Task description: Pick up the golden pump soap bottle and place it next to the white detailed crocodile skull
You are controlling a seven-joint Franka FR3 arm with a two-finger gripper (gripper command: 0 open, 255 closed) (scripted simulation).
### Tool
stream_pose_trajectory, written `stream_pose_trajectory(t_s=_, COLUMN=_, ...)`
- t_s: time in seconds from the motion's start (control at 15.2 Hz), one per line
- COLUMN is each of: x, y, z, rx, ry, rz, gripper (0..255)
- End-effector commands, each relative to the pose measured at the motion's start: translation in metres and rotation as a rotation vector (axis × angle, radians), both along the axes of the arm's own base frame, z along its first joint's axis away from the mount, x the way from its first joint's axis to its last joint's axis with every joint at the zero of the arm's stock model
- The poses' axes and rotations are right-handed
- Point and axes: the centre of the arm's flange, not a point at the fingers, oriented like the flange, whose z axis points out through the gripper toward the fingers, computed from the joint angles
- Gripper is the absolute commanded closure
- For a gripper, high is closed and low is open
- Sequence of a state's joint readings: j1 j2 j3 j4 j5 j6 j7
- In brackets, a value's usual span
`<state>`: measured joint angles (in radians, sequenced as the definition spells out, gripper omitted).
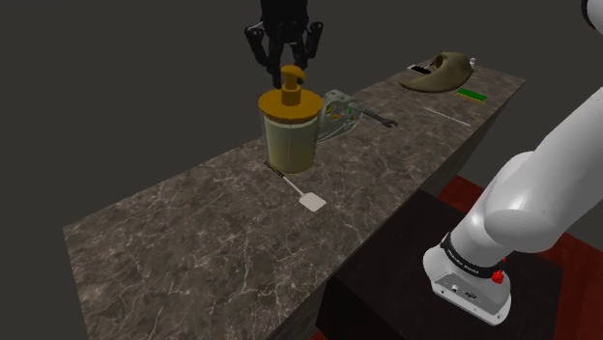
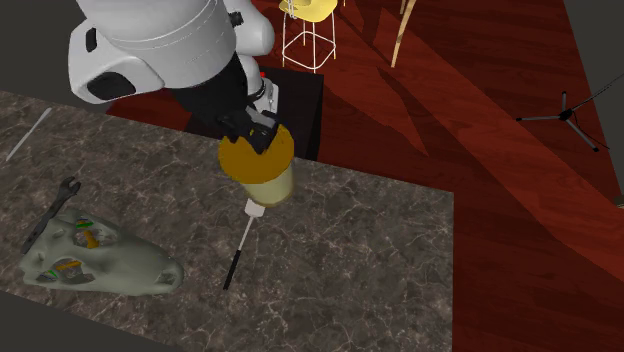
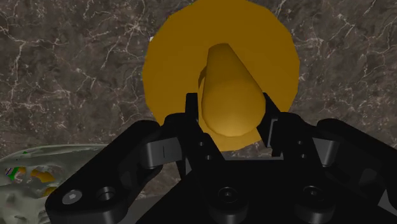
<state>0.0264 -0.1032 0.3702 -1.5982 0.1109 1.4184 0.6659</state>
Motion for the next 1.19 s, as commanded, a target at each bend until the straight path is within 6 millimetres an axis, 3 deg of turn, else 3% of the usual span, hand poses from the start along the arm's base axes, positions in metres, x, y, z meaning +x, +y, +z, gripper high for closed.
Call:
stream_pose_trajectory(t_s=0.0, x=-0.003, y=-0.028, z=0.000, rx=0.001, ry=0.000, rz=0.002, gripper=255)
stream_pose_trajectory(t_s=1.12, x=-0.030, y=-0.250, z=0.020, rx=0.001, ry=0.000, rz=0.002, gripper=255)
